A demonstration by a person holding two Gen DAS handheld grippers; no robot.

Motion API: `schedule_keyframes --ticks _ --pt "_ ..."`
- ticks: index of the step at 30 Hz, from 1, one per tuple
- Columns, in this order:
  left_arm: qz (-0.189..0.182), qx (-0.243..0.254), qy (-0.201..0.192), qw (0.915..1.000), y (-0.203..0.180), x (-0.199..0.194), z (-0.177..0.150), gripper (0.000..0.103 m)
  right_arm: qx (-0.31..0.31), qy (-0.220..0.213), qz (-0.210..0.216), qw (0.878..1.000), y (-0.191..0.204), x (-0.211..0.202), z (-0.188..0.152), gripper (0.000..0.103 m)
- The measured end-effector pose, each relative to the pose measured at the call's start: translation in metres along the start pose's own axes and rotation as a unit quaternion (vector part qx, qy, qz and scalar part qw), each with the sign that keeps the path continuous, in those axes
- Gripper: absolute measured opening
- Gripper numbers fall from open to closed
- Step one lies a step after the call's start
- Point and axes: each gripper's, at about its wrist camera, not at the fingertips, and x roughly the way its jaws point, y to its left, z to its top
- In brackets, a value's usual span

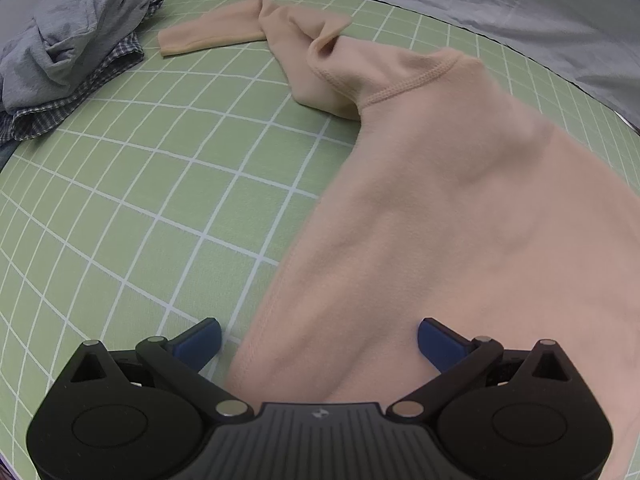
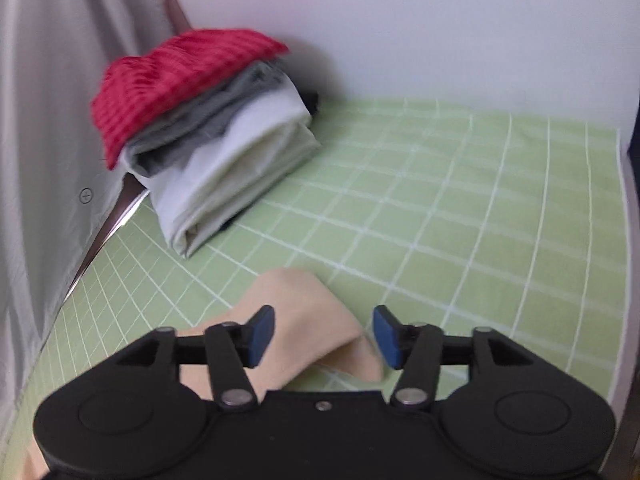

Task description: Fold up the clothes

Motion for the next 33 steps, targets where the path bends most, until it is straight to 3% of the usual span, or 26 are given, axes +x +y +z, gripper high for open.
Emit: schedule_keyframes --ticks 3,4,6,7,8,9,12,15,17,20,23,30,33 --pt "0.0 0.0 0.001 1.0 0.0 0.0 0.001 0.103 -0.023 0.03 -0.009 0.999 0.001 0.023 -0.004 0.066" --pt "0.0 -0.001 0.001 1.0 0.0 0.0 0.001 0.103 -0.032 0.021 -0.006 0.999 0.004 0.024 -0.006 0.068" --pt "0.0 -0.002 0.001 1.0 0.0 0.0 0.001 0.103 -0.051 0.017 0.004 0.999 0.013 0.026 -0.004 0.049" --pt "0.001 -0.002 0.001 1.0 -0.001 0.0 0.001 0.103 -0.069 0.01 0.01 0.998 0.02 0.025 -0.003 0.024" --pt "0.001 -0.003 0.001 1.0 -0.001 0.0 0.0 0.103 -0.11 0.004 0.014 0.994 0.033 0.023 -0.009 0.011" --pt "0.001 -0.003 0.0 1.0 -0.001 0.0 0.0 0.103 -0.152 -0.001 0.019 0.988 0.046 0.021 -0.015 0.011" --pt "0.002 -0.004 -0.002 1.0 -0.001 0.0 -0.001 0.103 -0.277 -0.018 0.032 0.96 0.086 0.016 -0.034 0.01" --pt "0.002 -0.004 -0.003 1.0 -0.001 0.0 -0.001 0.103 -0.397 -0.034 0.044 0.916 0.125 0.011 -0.053 0.01" --pt "0.001 -0.004 -0.003 1.0 -0.001 0.0 -0.001 0.103 -0.436 -0.004 0.06 0.898 0.138 0.017 -0.069 0.017" --pt "0.001 -0.004 -0.004 1.0 -0.001 0.0 -0.001 0.103 -0.413 0.008 0.078 0.908 0.139 0.014 -0.073 0.034" --pt "0.002 -0.005 -0.005 1.0 -0.002 0.0 -0.001 0.103 -0.361 0.011 0.075 0.929 0.13 0.016 -0.063 0.043" --pt "0.002 -0.005 -0.006 1.0 -0.002 0.0 -0.001 0.103 -0.236 0.017 0.065 0.969 0.106 0.022 -0.04 0.046" --pt "0.002 -0.005 -0.006 1.0 -0.002 0.0 -0.002 0.103 -0.255 0.017 0.063 0.965 0.108 0.025 -0.041 0.042"
